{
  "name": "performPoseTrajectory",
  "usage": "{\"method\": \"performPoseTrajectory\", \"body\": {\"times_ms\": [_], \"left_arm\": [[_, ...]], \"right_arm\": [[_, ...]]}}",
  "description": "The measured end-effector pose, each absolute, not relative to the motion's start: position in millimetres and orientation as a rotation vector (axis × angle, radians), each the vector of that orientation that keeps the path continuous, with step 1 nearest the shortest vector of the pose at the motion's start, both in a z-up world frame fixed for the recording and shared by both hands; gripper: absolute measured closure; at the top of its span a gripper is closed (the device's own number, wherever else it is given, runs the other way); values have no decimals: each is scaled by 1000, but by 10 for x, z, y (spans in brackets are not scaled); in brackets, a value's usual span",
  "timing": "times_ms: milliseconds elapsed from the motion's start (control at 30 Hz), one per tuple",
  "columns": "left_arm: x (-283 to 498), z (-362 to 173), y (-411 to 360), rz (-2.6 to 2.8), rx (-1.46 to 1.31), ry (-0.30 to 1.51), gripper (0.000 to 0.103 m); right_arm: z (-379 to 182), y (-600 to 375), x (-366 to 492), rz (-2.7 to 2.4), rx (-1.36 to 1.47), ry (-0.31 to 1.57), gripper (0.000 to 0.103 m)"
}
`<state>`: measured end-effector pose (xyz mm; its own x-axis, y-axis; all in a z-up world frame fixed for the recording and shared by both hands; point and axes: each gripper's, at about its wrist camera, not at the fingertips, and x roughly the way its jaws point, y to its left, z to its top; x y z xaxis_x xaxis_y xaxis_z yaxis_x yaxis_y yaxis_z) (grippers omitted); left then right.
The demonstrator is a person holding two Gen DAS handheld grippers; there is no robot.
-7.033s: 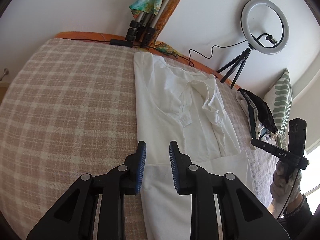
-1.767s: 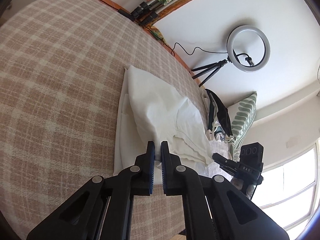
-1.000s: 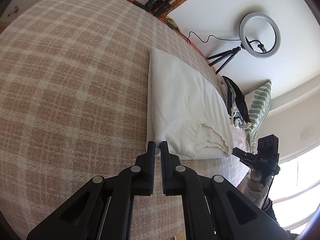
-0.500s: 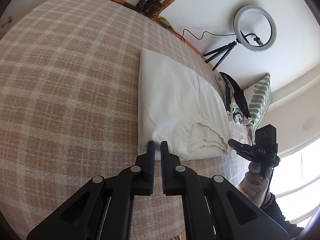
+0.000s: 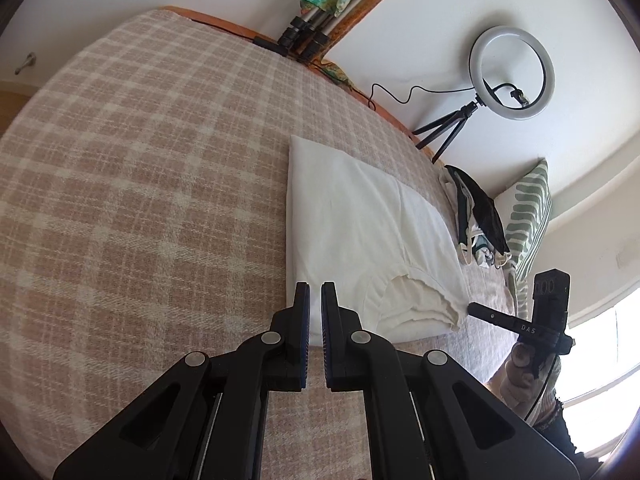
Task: Fold small clothes
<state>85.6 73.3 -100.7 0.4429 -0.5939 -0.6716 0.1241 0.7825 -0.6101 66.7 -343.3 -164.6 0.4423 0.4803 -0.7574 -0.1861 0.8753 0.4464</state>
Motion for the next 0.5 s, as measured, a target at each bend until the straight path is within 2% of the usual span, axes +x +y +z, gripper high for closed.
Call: {"method": "performPoseTrajectory", "body": {"times_ms": [100, 167, 233, 500], "left_arm": [[1024, -939, 697, -469, -541, 1016, 89], [1154, -909, 654, -486, -560, 1017, 80], [1276, -886, 611, -481, -569, 1013, 72], [1694, -875, 432, -495, -610, 986, 72]], "right_arm": [[-1475, -3495, 788, 431, 336, 971, 90], [-1404, -3532, 894, 443, 366, 932, 71], [-1366, -3576, 1014, 434, 400, 899, 64], [-1542, -3778, 1601, 453, 607, 908, 64]]}}
